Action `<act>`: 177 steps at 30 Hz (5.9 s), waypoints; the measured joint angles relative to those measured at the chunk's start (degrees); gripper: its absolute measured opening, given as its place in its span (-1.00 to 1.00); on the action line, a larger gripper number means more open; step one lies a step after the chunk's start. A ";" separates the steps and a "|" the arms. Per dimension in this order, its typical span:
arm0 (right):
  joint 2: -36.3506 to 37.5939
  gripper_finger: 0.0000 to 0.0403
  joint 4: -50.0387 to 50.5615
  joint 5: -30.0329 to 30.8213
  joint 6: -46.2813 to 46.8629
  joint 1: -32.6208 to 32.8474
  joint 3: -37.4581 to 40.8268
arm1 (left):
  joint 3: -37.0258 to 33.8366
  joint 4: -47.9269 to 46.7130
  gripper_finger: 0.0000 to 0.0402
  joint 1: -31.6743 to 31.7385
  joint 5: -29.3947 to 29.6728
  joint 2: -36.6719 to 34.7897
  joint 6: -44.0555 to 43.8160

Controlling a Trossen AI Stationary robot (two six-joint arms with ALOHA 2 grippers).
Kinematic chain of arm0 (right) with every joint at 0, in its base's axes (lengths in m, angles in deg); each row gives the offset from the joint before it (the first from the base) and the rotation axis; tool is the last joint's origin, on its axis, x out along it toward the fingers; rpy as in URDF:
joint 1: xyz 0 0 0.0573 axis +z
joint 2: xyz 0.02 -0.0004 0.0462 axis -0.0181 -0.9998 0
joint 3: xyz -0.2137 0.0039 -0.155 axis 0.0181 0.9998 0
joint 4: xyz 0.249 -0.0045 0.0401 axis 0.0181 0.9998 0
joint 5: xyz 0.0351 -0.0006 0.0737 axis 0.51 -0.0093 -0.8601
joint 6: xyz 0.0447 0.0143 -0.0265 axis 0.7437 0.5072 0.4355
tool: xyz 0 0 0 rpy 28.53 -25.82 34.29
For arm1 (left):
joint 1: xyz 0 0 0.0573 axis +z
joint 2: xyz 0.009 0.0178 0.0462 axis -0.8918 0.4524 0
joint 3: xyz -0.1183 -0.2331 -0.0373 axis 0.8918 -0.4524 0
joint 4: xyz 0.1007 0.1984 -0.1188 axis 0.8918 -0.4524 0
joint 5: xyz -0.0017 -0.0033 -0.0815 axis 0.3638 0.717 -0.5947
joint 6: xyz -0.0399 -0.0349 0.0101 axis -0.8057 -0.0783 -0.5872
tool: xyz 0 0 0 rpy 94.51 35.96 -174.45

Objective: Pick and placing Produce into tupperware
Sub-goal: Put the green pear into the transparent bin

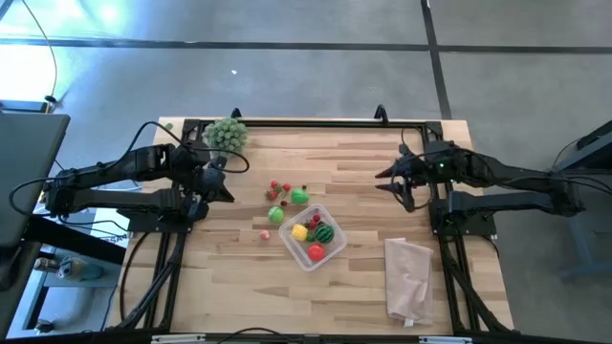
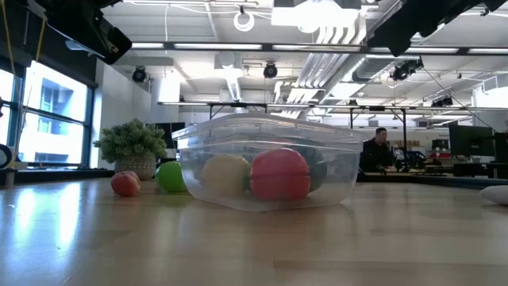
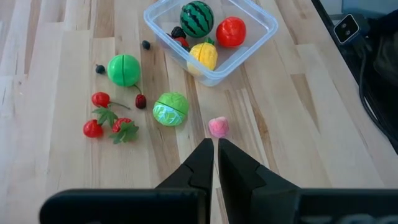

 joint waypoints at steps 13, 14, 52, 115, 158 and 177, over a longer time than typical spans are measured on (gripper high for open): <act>0.95 -0.36 5.29 2.76 0.04 0.01 -0.02 | 0.00 -0.01 -0.93 0.00 0.00 0.00 0.00; 0.95 -0.36 5.40 2.76 0.15 0.01 -0.02 | 0.00 0.01 -0.93 0.00 0.00 0.00 -0.01; 0.91 -0.36 8.77 2.87 6.46 0.01 -0.07 | 0.00 28.19 -0.93 -0.01 -1.34 0.63 -17.96; 0.91 -0.36 9.01 2.87 6.46 0.02 -0.11 | 35.39 3.09 0.12 -0.02 14.73 62.37 -1.18; 0.89 -0.36 9.01 2.92 6.46 0.04 -0.09 | 35.30 10.47 0.23 -2.78 14.02 72.40 -0.39; 0.87 -0.36 9.01 2.87 6.46 0.04 -0.09 | 35.36 13.02 0.23 -3.13 10.96 74.44 -1.03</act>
